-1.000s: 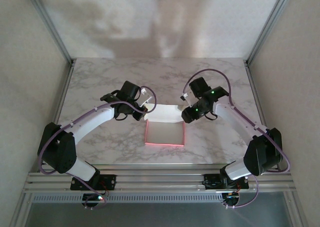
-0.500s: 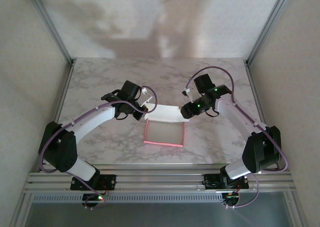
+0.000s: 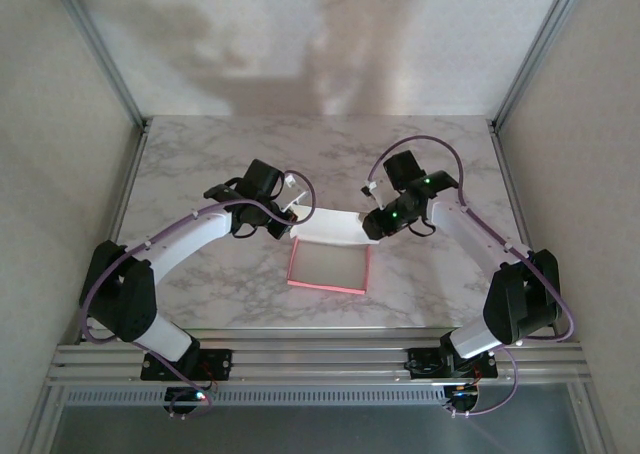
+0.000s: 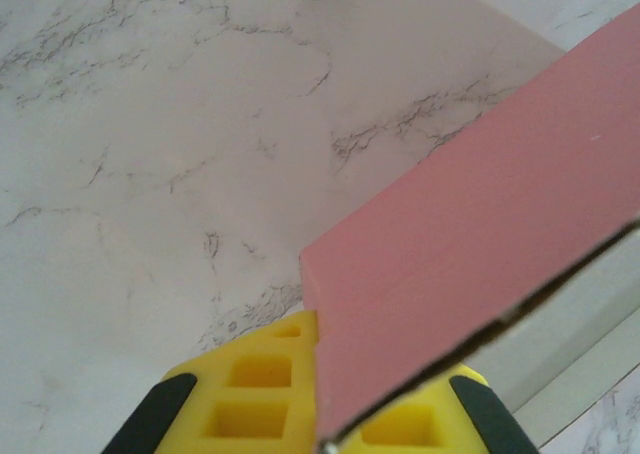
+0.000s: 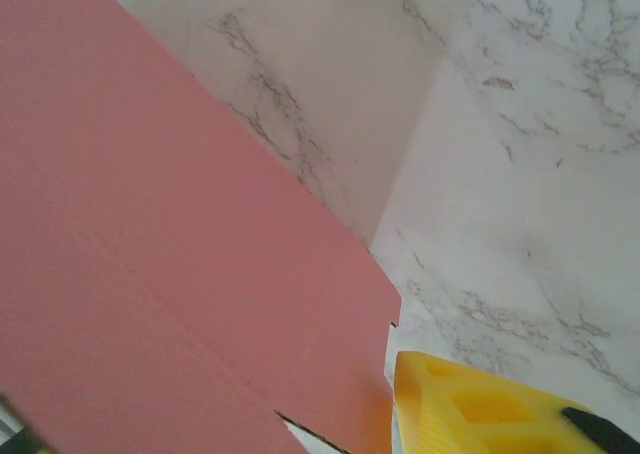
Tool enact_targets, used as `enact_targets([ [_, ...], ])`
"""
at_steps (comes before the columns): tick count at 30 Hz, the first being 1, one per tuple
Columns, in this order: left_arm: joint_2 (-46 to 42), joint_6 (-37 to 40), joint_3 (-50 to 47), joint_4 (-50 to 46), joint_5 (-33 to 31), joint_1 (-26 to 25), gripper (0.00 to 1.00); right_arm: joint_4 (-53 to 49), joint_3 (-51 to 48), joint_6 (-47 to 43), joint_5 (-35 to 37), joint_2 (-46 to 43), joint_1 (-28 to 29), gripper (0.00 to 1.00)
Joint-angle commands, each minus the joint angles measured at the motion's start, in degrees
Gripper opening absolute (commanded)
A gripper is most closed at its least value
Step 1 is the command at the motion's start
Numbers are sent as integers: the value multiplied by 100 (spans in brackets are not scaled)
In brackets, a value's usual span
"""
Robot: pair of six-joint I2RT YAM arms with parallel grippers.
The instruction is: Fold the paper box
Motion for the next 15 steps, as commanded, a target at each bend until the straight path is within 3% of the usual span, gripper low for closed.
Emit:
enact_targets([
  [1, 123, 37, 95, -168, -77, -48, 0, -250, -187, 117, 154, -113, 62, 42],
  [15, 155, 19, 132, -195, -96, -49, 0, -239, -120, 135, 335, -189, 149, 28],
])
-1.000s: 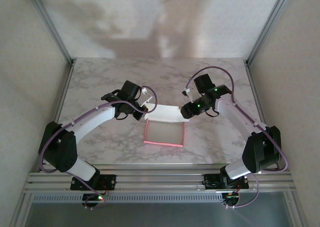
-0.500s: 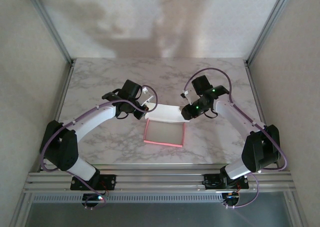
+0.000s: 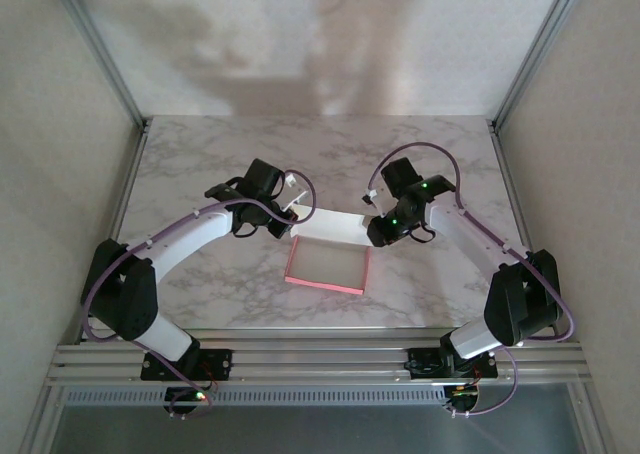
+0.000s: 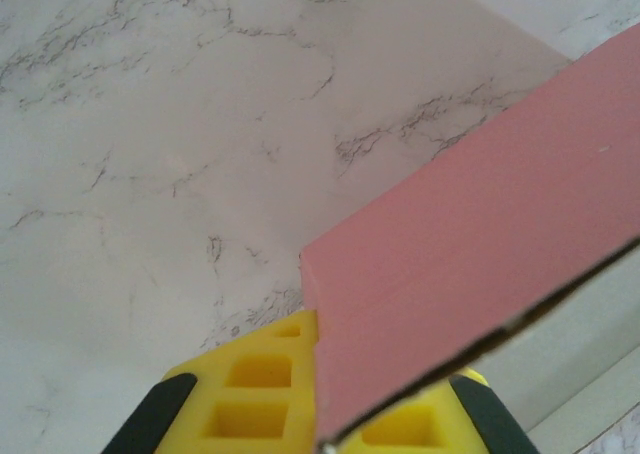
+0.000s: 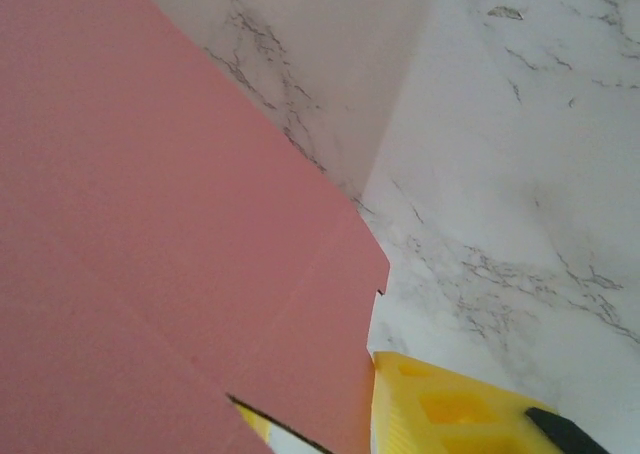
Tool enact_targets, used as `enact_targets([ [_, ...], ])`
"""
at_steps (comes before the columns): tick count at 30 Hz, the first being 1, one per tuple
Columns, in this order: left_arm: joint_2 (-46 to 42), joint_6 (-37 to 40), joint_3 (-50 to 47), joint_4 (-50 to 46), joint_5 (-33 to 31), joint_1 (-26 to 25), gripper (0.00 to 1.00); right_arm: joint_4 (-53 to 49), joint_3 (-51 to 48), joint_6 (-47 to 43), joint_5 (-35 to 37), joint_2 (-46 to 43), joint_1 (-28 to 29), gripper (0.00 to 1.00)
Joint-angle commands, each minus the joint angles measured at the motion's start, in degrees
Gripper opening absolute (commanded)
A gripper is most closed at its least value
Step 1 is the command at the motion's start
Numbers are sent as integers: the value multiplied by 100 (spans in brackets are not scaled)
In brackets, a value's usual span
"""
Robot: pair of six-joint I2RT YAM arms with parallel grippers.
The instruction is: Fold the paper box
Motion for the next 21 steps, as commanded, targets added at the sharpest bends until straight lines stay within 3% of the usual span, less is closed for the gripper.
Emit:
enact_targets([
  [1, 101, 15, 107, -215, -80, -48, 0, -79, 52, 23, 102, -147, 71, 27],
  [12, 127, -528, 233, -143, 56, -77, 0, 243, -43, 568, 305, -192, 263, 8],
  [21, 9, -1981, -5, 494, -136, -355, 0, 532, 20, 2106, 739, -352, 449, 3],
])
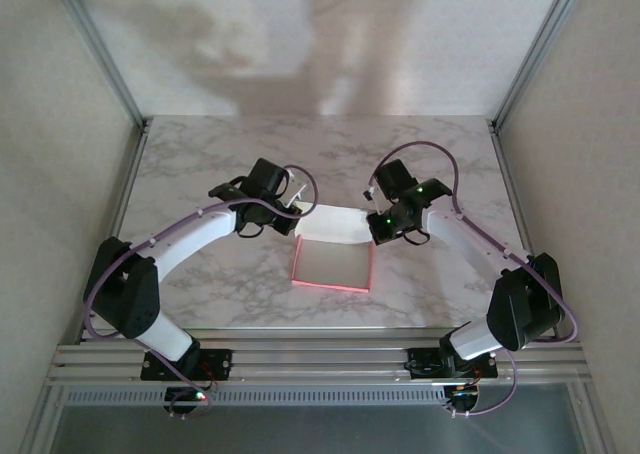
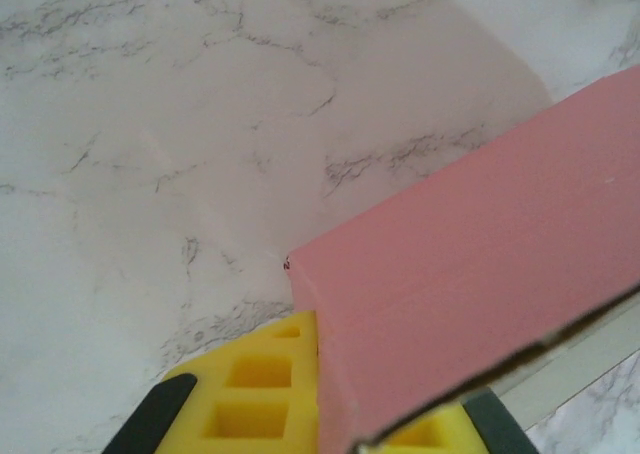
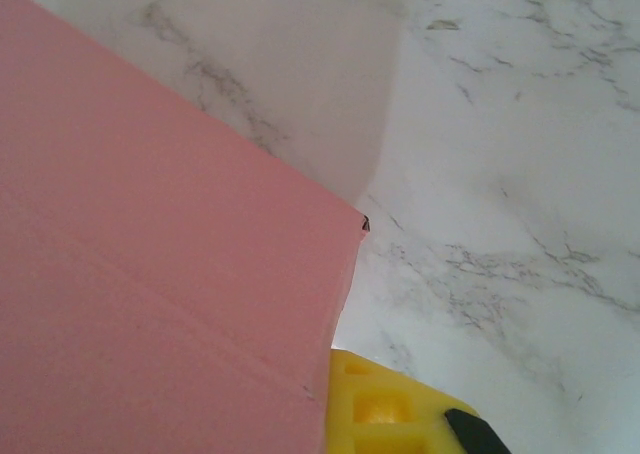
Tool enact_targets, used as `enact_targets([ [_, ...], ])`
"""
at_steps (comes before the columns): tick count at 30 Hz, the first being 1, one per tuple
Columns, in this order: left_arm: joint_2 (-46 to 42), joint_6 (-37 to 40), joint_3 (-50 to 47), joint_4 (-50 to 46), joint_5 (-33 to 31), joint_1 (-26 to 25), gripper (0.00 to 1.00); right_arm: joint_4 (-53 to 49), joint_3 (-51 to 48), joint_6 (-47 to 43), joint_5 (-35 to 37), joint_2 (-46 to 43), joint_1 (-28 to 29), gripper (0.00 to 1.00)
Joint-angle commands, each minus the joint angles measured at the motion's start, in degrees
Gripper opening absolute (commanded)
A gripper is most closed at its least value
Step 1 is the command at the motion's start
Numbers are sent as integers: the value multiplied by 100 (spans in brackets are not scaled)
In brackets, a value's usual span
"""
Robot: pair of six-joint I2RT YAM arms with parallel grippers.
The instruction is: Fold the paper box
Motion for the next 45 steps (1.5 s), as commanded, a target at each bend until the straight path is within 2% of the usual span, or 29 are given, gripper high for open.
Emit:
enact_targets([
  [1, -86, -916, -122, 426, -42, -233, 0, 306, 60, 896, 131, -231, 141, 3],
  [13, -50, -2681, -166, 1215, -406, -536, 0, 398, 267, 2189, 977, -37, 534, 3],
  [18, -229, -3174, -477, 1915, -724, -656, 0, 923, -11, 2527, 1319, -179, 595, 2],
  [23, -399, -2977, -817, 2426, -1146, -691, 0, 1533, -300, 2357, 1540, -310, 591, 1],
  [31, -612, -3068, -1309, 3172, -1428, -733, 0, 2448, -1057, 2142, 1667, -537, 610, 0],
  [45, -793, -2893, -2099, 3993, -1989, -1032, 0, 3176, -2008, 1868, 1678, -1041, 609, 0],
])
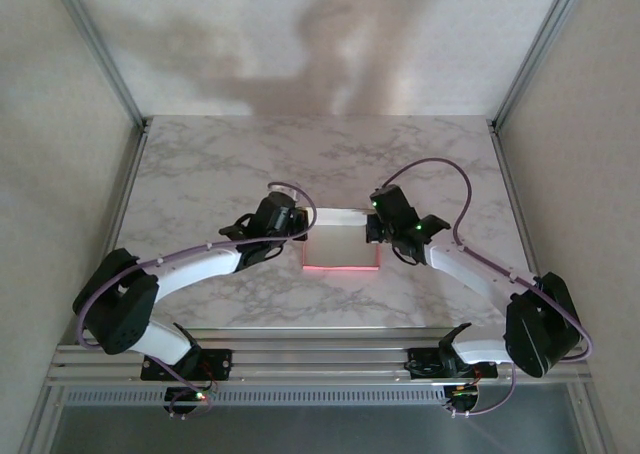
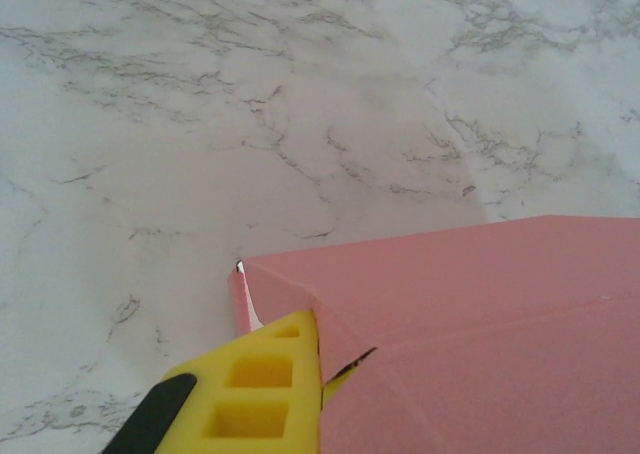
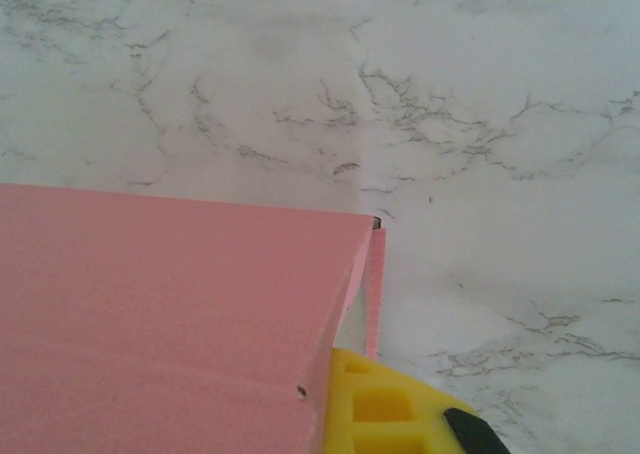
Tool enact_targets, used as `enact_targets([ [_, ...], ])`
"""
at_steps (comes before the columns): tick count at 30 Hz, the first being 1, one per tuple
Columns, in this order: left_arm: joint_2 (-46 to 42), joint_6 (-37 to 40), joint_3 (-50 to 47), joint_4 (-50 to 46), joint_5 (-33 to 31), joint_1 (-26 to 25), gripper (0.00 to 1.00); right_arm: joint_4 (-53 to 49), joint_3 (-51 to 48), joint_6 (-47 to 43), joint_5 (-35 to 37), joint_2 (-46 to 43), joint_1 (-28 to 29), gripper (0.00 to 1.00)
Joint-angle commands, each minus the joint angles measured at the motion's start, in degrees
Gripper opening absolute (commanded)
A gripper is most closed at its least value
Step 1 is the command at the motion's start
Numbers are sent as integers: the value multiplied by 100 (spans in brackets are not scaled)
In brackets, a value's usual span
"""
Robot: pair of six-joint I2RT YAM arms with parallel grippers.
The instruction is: Fold the paper box
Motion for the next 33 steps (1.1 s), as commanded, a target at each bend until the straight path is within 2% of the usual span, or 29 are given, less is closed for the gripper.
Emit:
enact_targets([
  [1, -290, -58, -191, 608, -83, -160, 0, 425, -249, -56, 37, -203, 59, 0],
  [19, -710, 351, -1505, 2028, -1032, -720, 0, 1806, -1869, -528, -187, -1268, 82, 3],
  [25, -723, 552, -1736, 2336, -1421, -862, 0, 1916, -2078, -530, -229, -1351, 93, 7],
  [33, -735, 643, -2096, 2772, -1564, -948, 1, 2249, -2376, -487, -156, -1287, 101, 10],
])
